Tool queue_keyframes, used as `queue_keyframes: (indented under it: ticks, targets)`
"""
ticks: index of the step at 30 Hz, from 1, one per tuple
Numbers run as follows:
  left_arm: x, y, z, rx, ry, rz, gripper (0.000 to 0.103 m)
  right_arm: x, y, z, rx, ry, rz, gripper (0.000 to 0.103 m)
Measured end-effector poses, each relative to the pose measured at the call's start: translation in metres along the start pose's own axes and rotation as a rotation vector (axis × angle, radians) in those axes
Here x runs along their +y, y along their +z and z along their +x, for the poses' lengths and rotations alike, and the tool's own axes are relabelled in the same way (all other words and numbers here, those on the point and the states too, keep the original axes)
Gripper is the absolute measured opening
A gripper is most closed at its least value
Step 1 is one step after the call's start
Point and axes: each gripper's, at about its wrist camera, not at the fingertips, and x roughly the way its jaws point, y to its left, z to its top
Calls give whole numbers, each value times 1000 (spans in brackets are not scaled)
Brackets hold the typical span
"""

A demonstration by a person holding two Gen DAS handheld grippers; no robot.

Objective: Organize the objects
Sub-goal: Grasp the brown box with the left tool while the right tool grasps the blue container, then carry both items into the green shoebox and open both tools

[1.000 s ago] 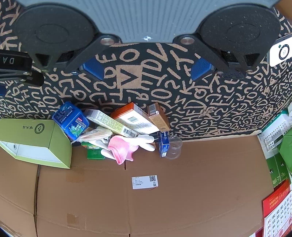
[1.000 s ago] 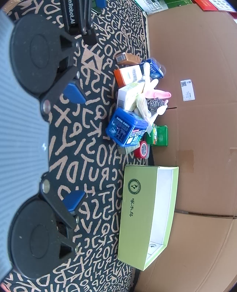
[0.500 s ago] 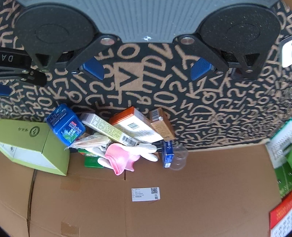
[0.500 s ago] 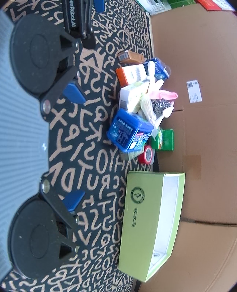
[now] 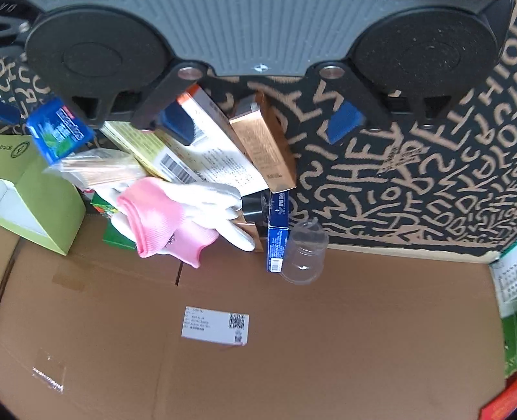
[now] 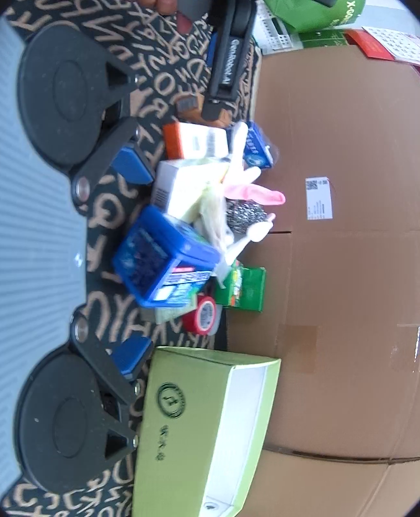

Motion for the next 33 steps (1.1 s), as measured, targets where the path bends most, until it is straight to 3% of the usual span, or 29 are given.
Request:
queue_keyframes:
  ticks: [5,6,7,8,11,13,15,21,28,33]
  targets:
    - [8,2,22,56,-42,-36,66,-14,11,23,-12,71,122,103]
    - [12,2,23,51,-73,-62,62,-15,12,27,-11,69,131,99]
    - [16,1,23,56,-112,-91,50,-17,12,31,3,61,139,93]
    - [19,0,22,63,-140,-118,44,-20,9,34,22,61,152,71]
    - [19,-4,14,66,-159,-101,34,-27,0,28,32,117,219,68]
    - [17,-8,6,69,-160,-65,31,-25,-5,15,21,108,189,66]
    - [16,-16,-4,88,-193,-44,29,-25,-9,-3,14,119,156,58]
    - [11,-41,-37,141,-271,23,27,-37,-26,-57,49,115,112,57]
    - [-16,-44,-30,120,-183,165,27,-34,-31,-67,65,67,86,57]
    - [-19,-44,-16,118,-142,172,29,-33,-33,-62,71,45,82,60]
